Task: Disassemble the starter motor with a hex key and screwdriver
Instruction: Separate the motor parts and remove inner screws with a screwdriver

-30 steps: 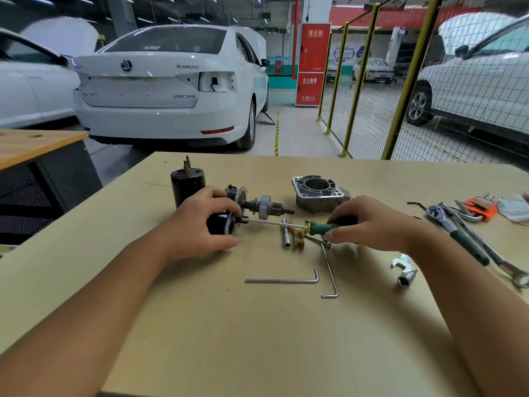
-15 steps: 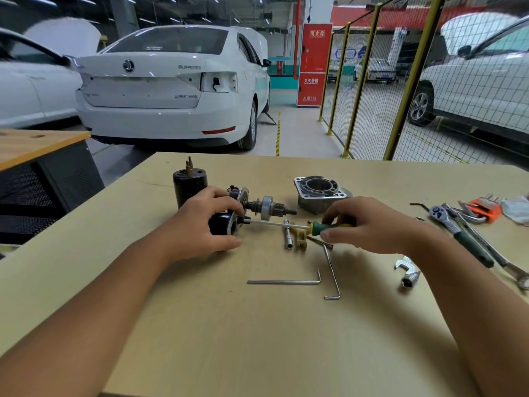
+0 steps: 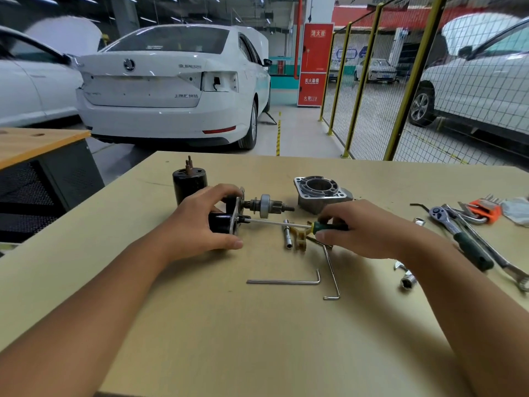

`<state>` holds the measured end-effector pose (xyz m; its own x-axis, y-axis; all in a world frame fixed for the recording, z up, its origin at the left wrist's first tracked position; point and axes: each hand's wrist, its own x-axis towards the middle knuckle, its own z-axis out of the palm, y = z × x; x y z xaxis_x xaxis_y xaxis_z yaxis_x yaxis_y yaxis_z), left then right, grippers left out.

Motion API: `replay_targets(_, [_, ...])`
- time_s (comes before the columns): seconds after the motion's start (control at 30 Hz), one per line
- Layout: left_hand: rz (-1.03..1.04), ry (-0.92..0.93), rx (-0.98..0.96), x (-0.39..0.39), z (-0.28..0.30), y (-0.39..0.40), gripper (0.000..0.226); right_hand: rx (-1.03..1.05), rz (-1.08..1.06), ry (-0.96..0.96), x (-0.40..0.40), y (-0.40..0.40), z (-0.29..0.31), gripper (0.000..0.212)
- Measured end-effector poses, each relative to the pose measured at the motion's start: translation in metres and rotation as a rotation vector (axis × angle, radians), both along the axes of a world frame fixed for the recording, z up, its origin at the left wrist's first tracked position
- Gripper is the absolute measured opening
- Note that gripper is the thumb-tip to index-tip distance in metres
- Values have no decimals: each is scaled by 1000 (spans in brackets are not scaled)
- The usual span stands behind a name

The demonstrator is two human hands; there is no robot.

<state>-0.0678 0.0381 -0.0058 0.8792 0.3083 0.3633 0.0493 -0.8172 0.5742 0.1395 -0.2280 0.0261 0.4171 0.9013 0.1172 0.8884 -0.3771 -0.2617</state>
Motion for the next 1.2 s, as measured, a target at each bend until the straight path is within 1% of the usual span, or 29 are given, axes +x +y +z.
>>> replay_targets(0.07, [-2, -7, -5, 0, 0, 0, 84, -53, 22, -22, -2, 2, 2, 20])
replay_targets(0.13, [-7, -12, 0, 0, 0, -1, 85, -73, 25, -69, -4, 3, 2, 20])
replay_targets(0.2, [-6, -21, 4, 0, -1, -1, 85, -37, 9, -140, -5, 3, 2, 20])
replay_targets(0.33, [-5, -31, 2, 0, -2, 0, 83, 4, -44, -246, -10, 6, -2, 30])
replay_targets(0.47, [-14, -33, -15, 0, -3, 1, 81, 52, -33, -239, -13, 6, -3, 25])
replay_targets(0.53, [-16, -37, -22, 0, -3, 0, 82, 53, 3, -238, -17, 6, -3, 29])
replay_targets(0.67, [-6, -49, -10, 0, -5, 0, 81, 22, 16, -285, -23, 8, -3, 28])
replay_targets(0.8, [-6, -56, -10, 1, -6, -2, 81, 60, 23, -370, -27, 11, -4, 22])
replay_targets(0.93, [-5, -64, -17, 1, -7, -3, 81, 68, 7, -416, -30, 12, -3, 21])
replay_targets(1.07, [-8, -67, -26, 2, -7, -4, 82, 61, -26, -409, -35, 15, -1, 24])
replay_targets(1.2, [-19, -66, -47, 2, -6, -6, 82, 34, -54, -415, -41, 21, -3, 21])
